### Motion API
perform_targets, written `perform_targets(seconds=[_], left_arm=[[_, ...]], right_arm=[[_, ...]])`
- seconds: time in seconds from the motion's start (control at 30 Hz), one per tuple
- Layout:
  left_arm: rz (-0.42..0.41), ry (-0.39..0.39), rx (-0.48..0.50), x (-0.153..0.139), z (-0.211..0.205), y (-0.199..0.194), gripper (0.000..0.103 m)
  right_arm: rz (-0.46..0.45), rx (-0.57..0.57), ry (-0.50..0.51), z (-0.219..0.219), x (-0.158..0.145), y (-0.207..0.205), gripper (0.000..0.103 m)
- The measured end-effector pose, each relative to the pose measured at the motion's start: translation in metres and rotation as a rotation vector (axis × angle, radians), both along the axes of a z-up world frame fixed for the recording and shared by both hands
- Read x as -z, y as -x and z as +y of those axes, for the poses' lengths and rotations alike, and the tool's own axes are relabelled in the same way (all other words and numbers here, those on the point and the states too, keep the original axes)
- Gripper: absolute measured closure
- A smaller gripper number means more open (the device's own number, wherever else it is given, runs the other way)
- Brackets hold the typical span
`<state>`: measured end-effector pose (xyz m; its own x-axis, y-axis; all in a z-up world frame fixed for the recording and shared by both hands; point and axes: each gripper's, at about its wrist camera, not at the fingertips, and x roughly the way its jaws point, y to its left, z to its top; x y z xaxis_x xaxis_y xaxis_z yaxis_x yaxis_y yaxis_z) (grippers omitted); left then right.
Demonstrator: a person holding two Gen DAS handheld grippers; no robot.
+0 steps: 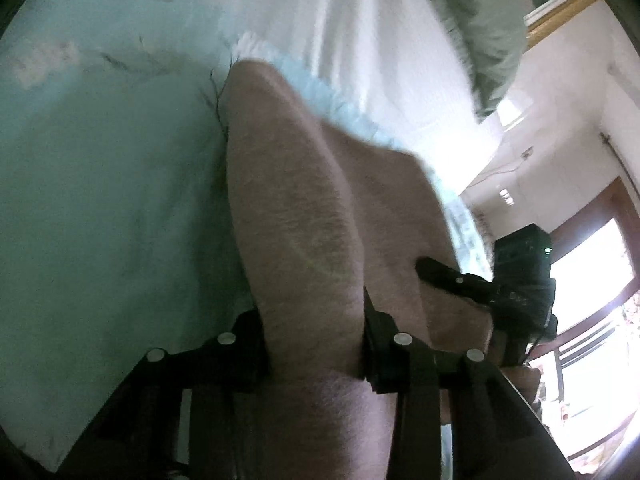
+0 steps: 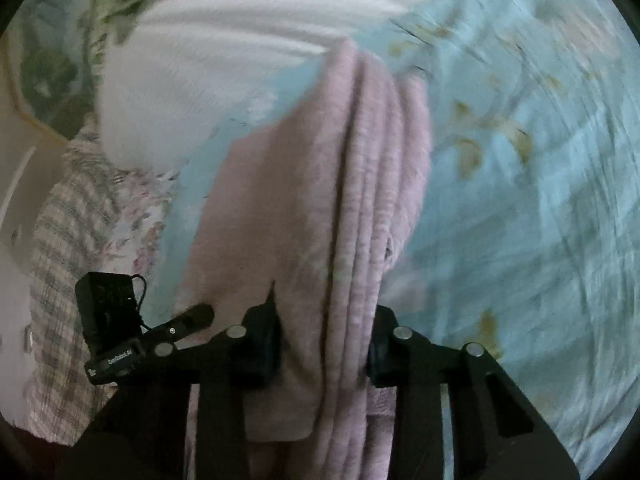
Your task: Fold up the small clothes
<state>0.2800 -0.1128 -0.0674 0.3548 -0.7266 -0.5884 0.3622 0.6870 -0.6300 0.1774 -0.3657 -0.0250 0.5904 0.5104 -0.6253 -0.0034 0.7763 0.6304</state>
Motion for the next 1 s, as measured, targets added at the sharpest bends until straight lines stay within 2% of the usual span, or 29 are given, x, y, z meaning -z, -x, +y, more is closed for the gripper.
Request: perform_targets(seconds=[0.07,0.2,0.4,0.53,0.77,0.93,1.0], left_arm=[[-0.047,-0.014,-0.014,-0.018,0.018,0.020,0.066],[-0.086,-0.031,-0.064,-0.041,0.064,0.055,0.066],[-0.118,-0.077,-0.149,-0.052,0.129,0.099,0.066],[-0.114,-0.102,-0.180,-0.042,0.157,0.117,0.066],[-0.040,-0.136,-0.212,0.000,0.185,0.130,0.065],[-0.025,-0.174,-0.218,0.015,0.183,0.130,0.058],[-0.013,-0.177,-0.221,0.019,0.185,0.130,0.050]], right_arm=[[-0.030,-0.031,-0.010,0.017,-0.011,0.008,0.070],[-0.064,-0.102,-0.033,0.058,-0.017,0.020,0.070],[-0.091,-0.217,-0.073,0.128,-0.009,0.030,0.070],[-0.085,-0.260,-0.079,0.162,0.001,0.032,0.070],[-0.031,-0.274,-0.060,0.180,0.026,0.037,0.070],[-0.005,-0.252,-0.049,0.175,0.038,0.040,0.069],[0.003,-0.241,-0.044,0.174,0.043,0.040,0.066]])
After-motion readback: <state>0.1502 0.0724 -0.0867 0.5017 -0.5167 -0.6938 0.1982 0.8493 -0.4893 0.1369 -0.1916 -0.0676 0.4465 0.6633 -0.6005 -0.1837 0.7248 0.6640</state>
